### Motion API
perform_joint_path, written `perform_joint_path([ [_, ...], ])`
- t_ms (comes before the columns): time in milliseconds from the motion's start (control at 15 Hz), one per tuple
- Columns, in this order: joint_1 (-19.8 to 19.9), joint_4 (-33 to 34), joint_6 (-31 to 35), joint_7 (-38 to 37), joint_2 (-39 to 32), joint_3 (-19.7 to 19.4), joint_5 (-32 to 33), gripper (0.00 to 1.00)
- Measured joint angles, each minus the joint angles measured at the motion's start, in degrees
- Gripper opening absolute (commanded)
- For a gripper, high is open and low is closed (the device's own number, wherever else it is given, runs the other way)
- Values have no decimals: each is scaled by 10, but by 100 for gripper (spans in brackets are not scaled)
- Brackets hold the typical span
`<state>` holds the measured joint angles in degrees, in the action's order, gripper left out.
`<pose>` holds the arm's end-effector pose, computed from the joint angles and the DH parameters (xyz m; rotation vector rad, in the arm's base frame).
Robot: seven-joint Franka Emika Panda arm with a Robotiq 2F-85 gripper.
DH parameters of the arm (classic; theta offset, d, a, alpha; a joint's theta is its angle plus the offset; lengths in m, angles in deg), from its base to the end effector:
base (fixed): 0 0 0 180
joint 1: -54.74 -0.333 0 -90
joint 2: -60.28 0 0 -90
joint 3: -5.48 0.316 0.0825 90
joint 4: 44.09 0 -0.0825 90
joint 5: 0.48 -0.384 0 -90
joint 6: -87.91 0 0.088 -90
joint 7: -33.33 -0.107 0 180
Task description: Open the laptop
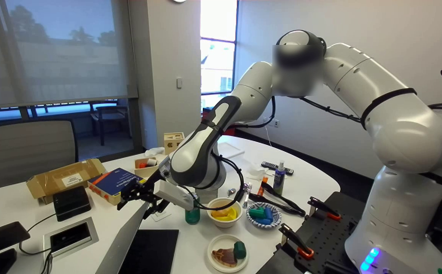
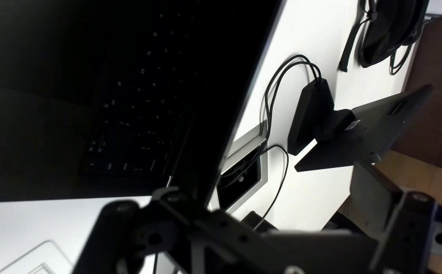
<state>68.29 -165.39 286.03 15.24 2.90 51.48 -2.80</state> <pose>0.5119 0.3007 0.1259 -2.3535 0.3094 -0.3479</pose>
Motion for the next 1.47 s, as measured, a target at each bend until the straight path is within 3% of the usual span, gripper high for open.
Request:
perform_joint_path([
  [867,-42,43,0,44,0,-1,36,100],
  [1467,-99,117,-22,52,-5,-22,37,100],
])
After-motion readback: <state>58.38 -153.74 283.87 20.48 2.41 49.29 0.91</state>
